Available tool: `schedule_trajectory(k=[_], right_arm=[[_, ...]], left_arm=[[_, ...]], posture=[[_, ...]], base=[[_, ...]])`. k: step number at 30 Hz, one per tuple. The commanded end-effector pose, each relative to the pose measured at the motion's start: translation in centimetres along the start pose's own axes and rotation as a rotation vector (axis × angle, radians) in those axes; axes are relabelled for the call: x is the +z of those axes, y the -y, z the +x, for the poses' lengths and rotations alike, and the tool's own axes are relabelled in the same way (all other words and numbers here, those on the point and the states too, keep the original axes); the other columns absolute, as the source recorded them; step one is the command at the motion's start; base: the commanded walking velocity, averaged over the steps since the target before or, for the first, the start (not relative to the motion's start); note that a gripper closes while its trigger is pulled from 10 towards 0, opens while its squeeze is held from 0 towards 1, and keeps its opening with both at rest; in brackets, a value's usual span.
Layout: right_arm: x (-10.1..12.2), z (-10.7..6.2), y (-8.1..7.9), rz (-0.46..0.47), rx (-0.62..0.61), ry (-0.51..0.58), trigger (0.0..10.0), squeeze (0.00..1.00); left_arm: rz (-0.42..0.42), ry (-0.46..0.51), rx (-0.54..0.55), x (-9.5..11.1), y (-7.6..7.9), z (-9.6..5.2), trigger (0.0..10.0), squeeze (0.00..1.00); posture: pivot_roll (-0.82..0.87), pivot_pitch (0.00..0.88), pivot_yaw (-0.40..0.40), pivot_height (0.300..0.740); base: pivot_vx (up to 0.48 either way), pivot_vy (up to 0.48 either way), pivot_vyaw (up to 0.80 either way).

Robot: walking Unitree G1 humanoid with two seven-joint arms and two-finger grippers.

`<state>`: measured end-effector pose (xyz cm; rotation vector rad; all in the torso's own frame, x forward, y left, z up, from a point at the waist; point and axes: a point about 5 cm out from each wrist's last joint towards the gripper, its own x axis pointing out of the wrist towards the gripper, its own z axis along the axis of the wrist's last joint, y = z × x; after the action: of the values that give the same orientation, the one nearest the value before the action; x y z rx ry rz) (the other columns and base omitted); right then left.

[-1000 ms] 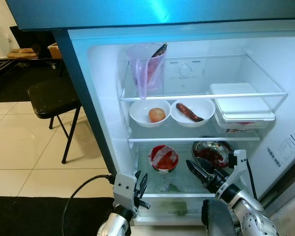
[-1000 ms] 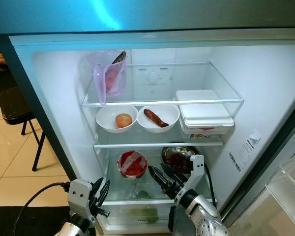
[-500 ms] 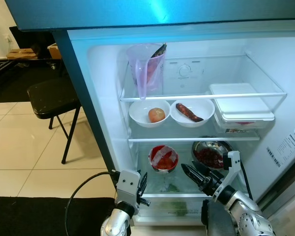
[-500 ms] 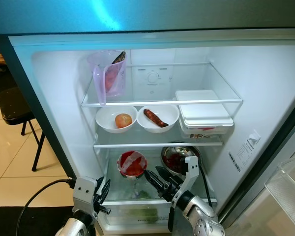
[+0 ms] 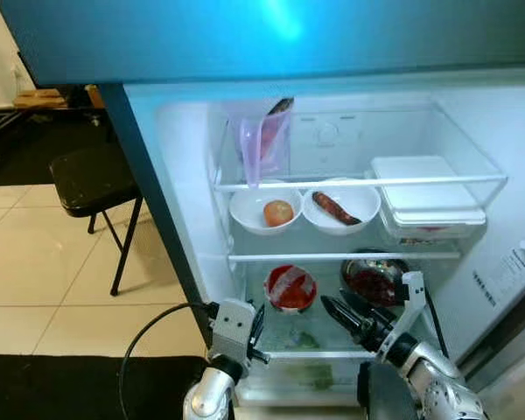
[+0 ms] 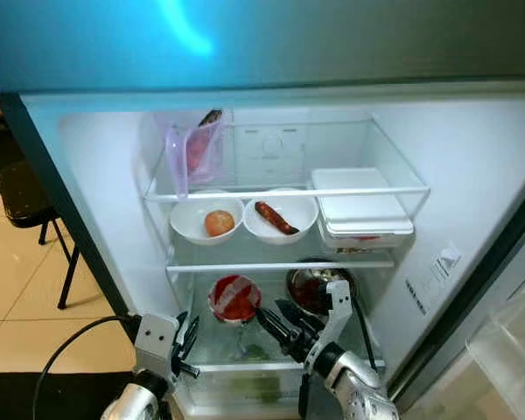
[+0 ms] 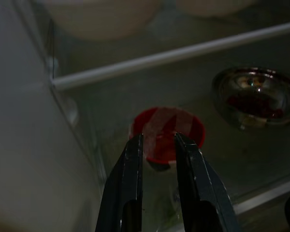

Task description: Restocking fridge

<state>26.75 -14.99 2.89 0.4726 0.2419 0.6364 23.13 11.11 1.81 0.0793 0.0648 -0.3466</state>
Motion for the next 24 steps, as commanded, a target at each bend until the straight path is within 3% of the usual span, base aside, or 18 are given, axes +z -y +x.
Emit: schedule_trajectory(k=[1,14,24], right_arm=[[-0.2,0.1,0.1,-0.01,-0.011,-0.013,10.0,0.0],[-0.3,-0.5,0.2,0.037,0.025,0.016,10.0,0.0],[-1.5,-1.3,1.1,0.036,-0.053,-0.042,10.0,0.0]], left_arm=[[0.009,-0.006,-0.004,-0.2,0.0,-0.1,10.0,0.0],[0.014,-0.006,-0.006,-0.4,0.2,-0.1,10.0,0.0],[0.019,-0.005,-0.019,-0.4,0.4,0.0,10.0,0.0]], posture=[[-0.03,0.0,0.004,0.581],[-0.03,0.0,0.007,0.601],[-0.03,0.0,0.008,0.621]], base=[[0.0,0.0,0.0],[0.0,0.0,0.0],[0.0,0.0,0.0]])
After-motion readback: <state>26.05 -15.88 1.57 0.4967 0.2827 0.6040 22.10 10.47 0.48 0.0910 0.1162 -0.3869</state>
